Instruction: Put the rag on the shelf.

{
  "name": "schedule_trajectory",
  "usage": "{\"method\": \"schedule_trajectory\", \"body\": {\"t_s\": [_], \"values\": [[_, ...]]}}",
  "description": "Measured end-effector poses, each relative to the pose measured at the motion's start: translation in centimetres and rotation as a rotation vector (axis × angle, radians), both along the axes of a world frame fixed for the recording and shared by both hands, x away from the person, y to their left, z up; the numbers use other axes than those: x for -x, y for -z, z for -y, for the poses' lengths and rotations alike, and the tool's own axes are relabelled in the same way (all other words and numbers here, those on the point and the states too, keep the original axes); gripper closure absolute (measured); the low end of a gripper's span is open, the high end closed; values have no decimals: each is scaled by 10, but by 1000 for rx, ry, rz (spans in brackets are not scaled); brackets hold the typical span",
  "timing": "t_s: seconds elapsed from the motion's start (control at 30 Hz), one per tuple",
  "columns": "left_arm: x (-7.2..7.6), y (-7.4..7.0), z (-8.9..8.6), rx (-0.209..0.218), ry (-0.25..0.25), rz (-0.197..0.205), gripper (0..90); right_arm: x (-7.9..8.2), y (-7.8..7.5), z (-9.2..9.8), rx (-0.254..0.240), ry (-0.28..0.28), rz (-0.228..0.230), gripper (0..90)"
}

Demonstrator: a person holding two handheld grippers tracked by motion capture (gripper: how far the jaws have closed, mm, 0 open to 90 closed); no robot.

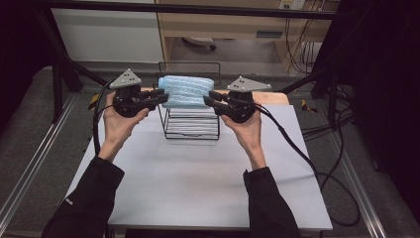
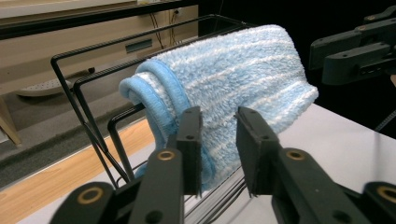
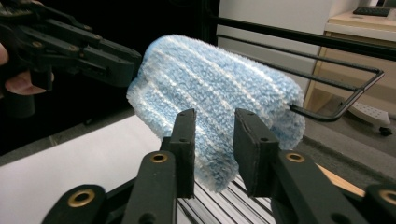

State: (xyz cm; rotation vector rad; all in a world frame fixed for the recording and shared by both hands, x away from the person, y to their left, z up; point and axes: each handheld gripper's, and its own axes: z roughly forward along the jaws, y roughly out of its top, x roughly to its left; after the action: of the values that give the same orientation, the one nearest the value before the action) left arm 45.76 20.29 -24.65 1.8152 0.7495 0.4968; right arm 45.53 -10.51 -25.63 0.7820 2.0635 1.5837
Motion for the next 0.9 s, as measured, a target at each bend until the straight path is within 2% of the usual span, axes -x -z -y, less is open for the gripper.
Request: {"method": "schedule_trajectory", "body": {"t_s": [0.17,0.3,0.33,0.43,0.6,0.77,0.9], "values": [[4,-2,-3,-7,-10,2,620,5,-7,6,-31,-5,-12,612],[9,-2,-9,-12,-14,-2,540,11,-11,14,-24,6,-15,474],[11,-1,-11,-14,-14,-6,498,14,-10,19,-41,7,-26,402],[16,4,-17,-32,-24,-10,459,18,-7,25,-50,10,-46,352],[26,17,-29,-34,-29,-33,359,27,7,42,-31,34,-77,223],[35,41,-42,-43,-40,-63,281,35,29,60,-15,47,-113,127],[42,63,-52,-40,-61,-86,217,40,50,74,-15,53,-159,89]]}}
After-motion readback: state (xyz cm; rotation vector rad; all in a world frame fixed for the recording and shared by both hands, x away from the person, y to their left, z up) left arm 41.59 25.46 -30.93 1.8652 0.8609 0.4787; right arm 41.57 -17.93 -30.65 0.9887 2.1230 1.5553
